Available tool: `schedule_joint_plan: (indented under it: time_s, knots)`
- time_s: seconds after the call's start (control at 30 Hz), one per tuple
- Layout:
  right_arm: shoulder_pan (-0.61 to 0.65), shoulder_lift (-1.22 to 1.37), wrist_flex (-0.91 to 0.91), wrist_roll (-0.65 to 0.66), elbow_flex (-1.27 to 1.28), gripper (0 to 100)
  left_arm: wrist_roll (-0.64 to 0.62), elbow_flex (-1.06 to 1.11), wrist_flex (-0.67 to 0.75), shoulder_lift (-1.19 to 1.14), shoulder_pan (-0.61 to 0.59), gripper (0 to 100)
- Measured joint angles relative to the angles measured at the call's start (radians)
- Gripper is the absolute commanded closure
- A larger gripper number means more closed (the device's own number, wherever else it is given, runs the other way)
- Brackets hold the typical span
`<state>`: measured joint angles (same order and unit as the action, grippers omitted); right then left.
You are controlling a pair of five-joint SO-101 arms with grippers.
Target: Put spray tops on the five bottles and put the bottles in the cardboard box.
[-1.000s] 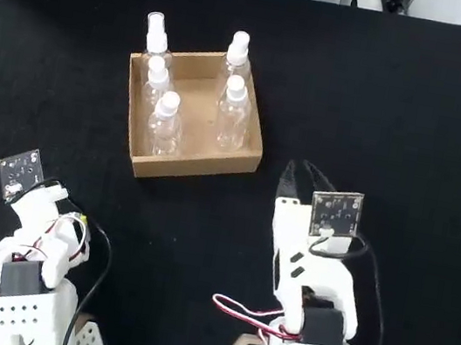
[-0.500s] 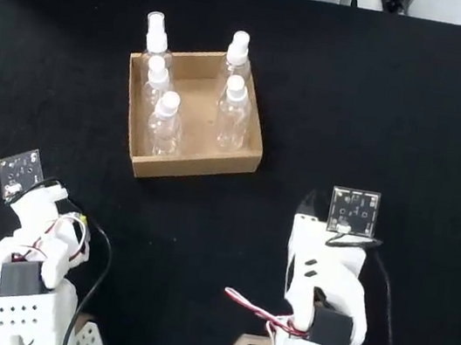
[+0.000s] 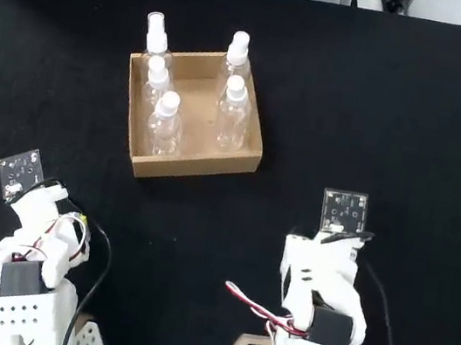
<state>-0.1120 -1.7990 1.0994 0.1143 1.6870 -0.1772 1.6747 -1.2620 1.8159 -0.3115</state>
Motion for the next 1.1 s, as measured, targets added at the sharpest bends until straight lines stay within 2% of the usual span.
schedule_joint_plan:
  time_s: [0.53, 1.1]
  knots:
    - [0.000, 0.000, 0.192, 0.000, 0.000, 98.7, 0.000, 0.000, 0.000, 0.000, 0.000, 89]
    - [0.000, 0.000, 0.199, 0.000, 0.000, 98.4, 0.000, 0.000, 0.000, 0.000, 0.000, 89]
